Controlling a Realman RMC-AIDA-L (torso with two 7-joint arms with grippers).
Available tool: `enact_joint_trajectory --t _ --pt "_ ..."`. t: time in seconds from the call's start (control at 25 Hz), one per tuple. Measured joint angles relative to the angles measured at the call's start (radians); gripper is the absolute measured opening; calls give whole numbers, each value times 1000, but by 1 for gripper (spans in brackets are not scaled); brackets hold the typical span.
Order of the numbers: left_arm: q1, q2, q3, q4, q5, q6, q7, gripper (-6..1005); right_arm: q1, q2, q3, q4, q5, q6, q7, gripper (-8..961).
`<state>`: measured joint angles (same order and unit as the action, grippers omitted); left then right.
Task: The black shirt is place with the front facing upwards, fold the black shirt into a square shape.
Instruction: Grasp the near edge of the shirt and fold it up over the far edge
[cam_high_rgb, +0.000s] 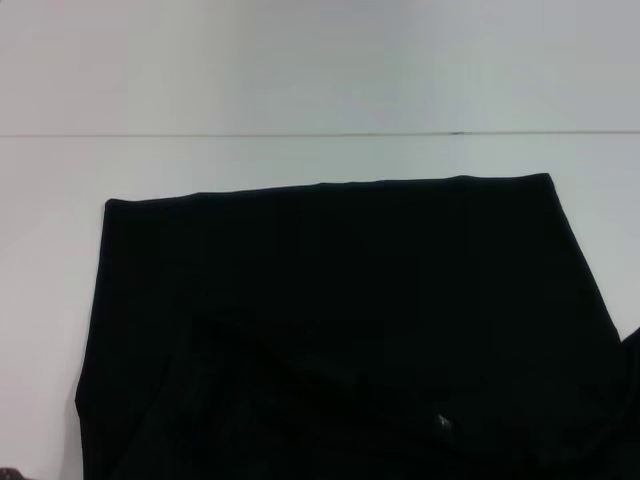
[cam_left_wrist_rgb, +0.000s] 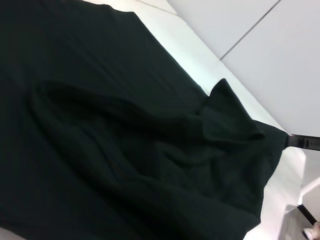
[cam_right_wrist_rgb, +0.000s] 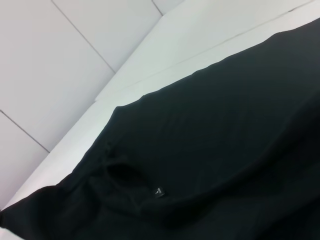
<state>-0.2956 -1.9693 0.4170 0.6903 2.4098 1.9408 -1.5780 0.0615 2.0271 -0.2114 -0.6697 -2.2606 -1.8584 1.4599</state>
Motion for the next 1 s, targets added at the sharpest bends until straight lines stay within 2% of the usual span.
enact_joint_trajectory --t 0.24,0.72,1.0 --pt "23 6 -18 -24 2 13 31 -1 -8 -7 71 3 -47 -10 -32 35" --pt "47 16 -81 -37 1 42 77 -1 -7 -18 109 -1 -54 -30 -34 36" --pt "-8 17 -137 -39 -20 37 78 -1 52 -18 153 2 -44 -76 -47 35"
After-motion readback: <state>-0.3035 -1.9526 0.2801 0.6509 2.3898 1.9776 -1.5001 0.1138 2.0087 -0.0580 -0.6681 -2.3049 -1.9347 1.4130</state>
